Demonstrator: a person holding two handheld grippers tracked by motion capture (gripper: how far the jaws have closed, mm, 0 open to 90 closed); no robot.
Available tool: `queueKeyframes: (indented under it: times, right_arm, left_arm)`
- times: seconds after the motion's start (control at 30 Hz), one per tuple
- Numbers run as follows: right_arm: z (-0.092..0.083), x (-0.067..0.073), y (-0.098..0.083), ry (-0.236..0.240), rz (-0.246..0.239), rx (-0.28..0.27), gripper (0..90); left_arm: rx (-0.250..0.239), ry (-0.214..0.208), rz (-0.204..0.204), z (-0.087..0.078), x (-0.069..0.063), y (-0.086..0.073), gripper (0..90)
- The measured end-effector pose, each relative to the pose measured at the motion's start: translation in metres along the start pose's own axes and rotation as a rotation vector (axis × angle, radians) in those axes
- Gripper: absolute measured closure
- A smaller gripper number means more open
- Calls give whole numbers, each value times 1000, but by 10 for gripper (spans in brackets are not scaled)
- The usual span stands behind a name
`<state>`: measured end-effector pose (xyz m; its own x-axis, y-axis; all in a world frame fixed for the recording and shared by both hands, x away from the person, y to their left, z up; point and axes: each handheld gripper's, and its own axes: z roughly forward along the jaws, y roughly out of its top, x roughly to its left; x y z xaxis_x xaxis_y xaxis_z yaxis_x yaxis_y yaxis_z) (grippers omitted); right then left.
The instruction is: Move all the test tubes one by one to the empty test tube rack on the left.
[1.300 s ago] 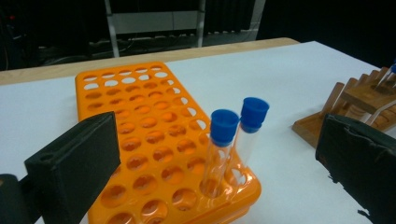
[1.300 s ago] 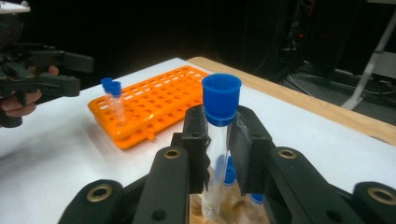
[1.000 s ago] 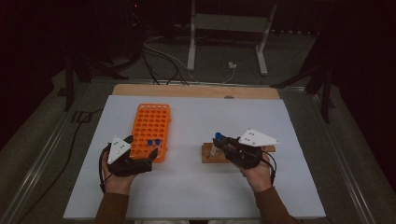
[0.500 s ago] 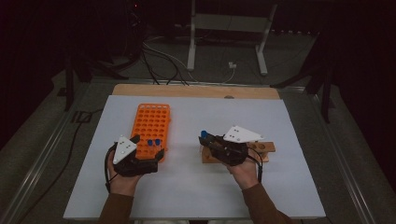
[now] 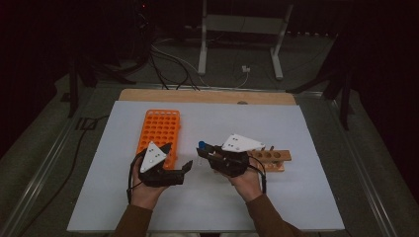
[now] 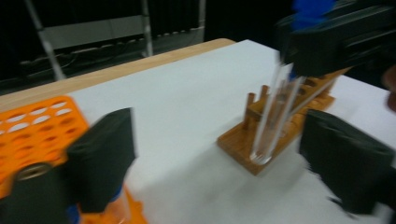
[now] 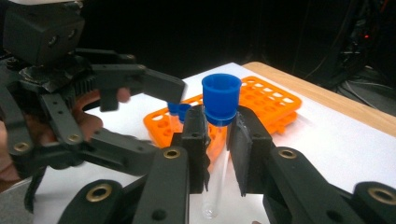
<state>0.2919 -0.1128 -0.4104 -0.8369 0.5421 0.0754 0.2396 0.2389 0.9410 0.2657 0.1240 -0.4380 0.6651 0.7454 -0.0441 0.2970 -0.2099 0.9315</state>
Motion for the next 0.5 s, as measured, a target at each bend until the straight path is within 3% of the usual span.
queueKeyframes:
  times: [0.27,0.5]
  right_arm:
    - [11,10,0,33,-1,6,766]
    - [15,14,0,45,-3,8,767]
  left_arm:
    - [-6,-79,23,3,-4,-2,538]
    - [-3,-116,43,3,-6,-3,731]
